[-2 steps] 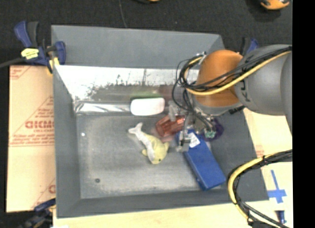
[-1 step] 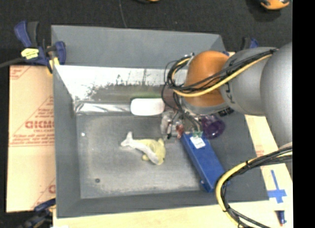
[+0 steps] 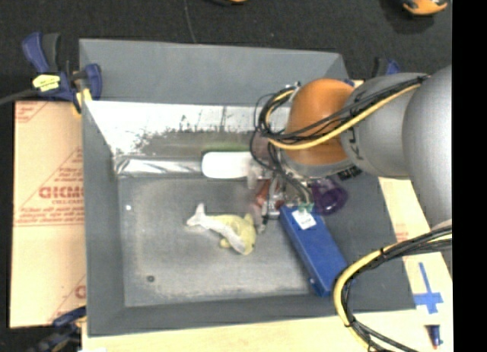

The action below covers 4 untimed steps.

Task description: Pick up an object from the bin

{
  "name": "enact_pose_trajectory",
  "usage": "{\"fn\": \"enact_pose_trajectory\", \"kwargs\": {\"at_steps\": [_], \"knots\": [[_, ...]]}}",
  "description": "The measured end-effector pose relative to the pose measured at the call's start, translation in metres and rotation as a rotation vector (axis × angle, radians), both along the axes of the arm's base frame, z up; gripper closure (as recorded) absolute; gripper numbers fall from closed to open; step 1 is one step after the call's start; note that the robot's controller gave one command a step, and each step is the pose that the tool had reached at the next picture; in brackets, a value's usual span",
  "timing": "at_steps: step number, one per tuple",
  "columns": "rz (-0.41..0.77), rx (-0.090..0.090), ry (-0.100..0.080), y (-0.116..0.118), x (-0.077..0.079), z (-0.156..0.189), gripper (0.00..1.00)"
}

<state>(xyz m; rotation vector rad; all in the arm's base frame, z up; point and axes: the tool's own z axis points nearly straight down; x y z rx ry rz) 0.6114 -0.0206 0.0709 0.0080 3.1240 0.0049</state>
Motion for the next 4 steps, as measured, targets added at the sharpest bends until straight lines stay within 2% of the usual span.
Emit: {"fn": "enact_pose_trajectory", "kwargs": {"at_steps": [1,2,3,4], "knots": [[0.0,0.0,0.0,0.0,0.0,0.0,0.0],[0.053,-0.002,-0.005,-0.002,-0.008,0.045,0.0],[-0.014,-0.001,-0.003,0.0,-0.002,0.056,1.0],[-0.013,-0.001,-0.003,0.0,-0.002,0.056,0.0]]}}
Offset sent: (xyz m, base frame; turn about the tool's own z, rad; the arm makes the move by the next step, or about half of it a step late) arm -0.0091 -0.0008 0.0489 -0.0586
